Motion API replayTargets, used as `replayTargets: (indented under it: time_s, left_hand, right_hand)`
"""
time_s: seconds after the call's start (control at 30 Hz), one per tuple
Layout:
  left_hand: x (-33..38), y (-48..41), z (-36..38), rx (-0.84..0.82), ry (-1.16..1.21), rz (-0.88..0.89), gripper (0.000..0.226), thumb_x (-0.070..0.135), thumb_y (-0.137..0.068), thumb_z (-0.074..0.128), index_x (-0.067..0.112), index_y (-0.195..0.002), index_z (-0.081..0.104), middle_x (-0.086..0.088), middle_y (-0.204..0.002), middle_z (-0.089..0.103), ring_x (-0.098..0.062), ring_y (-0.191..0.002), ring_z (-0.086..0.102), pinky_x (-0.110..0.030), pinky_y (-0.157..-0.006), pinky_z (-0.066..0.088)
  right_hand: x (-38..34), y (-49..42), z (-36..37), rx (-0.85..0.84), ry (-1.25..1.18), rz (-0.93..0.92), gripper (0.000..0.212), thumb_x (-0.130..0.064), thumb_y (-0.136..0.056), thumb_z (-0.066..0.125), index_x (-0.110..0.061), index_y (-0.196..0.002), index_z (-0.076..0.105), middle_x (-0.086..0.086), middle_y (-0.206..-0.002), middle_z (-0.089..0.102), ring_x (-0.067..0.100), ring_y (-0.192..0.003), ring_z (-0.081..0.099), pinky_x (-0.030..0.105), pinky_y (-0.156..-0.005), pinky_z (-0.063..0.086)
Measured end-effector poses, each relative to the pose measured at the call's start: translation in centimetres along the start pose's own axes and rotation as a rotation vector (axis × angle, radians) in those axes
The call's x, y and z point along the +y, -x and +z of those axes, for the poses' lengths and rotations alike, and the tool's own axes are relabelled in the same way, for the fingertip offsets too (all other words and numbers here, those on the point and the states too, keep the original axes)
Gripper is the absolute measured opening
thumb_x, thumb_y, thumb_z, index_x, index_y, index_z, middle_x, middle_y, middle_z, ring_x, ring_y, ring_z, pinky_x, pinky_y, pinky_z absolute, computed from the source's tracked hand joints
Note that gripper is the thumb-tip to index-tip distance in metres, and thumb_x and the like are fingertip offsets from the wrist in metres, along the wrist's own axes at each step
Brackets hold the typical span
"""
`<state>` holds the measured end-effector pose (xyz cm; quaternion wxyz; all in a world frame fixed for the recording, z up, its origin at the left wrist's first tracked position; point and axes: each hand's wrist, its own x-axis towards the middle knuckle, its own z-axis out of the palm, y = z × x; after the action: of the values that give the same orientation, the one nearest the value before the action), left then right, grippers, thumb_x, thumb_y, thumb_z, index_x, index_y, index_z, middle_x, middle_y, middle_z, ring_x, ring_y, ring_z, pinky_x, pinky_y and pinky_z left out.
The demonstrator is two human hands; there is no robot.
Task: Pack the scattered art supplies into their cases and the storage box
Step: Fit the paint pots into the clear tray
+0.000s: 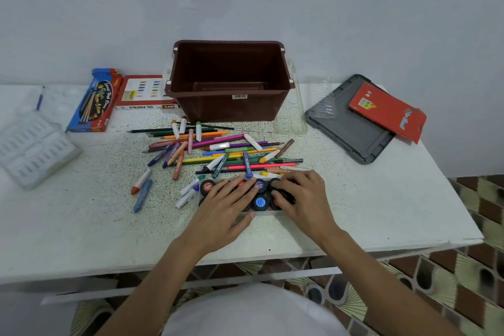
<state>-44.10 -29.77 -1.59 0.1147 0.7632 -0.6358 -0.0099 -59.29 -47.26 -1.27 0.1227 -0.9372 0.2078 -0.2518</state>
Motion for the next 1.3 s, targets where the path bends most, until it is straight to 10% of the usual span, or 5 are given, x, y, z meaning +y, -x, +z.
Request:
replayTargets:
  time_s: [0.5,0.67,0.83,1.13,1.3]
  left_hand:
    - [-0.1,0.0,0.0,-0.018,-0.011,0.001,0.058,0.05,-0.102,0.03,0.022,-0.153,0.03,0.008,-0.16,0.024,-0.012,-0.149,0.013,-0.035,-0.121,0.008]
    - [0.2,-0.1,-0.2,-0.013,-0.008,-0.005,0.059,0.051,-0.102,0.03,0.022,-0.153,0.03,0.006,-0.16,0.023,-0.013,-0.149,0.013,-0.032,-0.12,0.002]
    - [0.6,-0.1,0.0,-0.033,-0.076,0.013,0.06,0.052,-0.103,0.024,0.02,-0.153,0.029,0.003,-0.161,0.023,-0.018,-0.15,0.015,-0.039,-0.12,0.008]
    - [0.5,-0.2,-0.2,-0.043,-0.045,0.005,0.061,0.053,-0.102,0.024,0.02,-0.153,0.029,0.003,-0.161,0.021,-0.018,-0.15,0.012,-0.038,-0.119,0.007]
    - [1.4,-0.7,-0.4,0.013,-0.006,0.045,0.056,0.049,-0.101,0.035,0.02,-0.149,0.038,0.0,-0.159,0.026,-0.02,-0.149,0.016,-0.038,-0.119,0.01]
  right_hand:
    - [-1.1,-0.9,-0.4,-0.07,-0.019,0.057,0.024,-0.032,-0.087,0.061,-0.022,-0.103,0.075,0.0,-0.093,0.062,0.023,-0.089,0.049,0.039,-0.079,0.043]
    - [-0.7,1.2,-0.8,-0.041,0.097,-0.14,0.039,-0.035,-0.1,0.05,-0.01,-0.127,0.064,0.012,-0.131,0.057,0.031,-0.117,0.051,0.047,-0.098,0.044]
    - [-0.5,3.7,-0.7,-0.279,0.276,-0.21,0.07,-0.057,-0.104,0.026,-0.008,-0.153,0.029,0.008,-0.163,0.02,0.031,-0.151,0.016,0.051,-0.119,0.025]
    - [-0.1,3.6,-1.1,-0.156,0.078,-0.22,0.055,-0.036,-0.105,0.039,-0.002,-0.148,0.04,0.016,-0.156,0.034,0.031,-0.146,0.029,0.046,-0.119,0.026]
    - [1.7,3.3,-2.2,0.017,0.053,-0.16,0.026,-0.016,-0.094,0.058,-0.003,-0.115,0.067,0.013,-0.113,0.063,0.033,-0.103,0.057,0.045,-0.087,0.047]
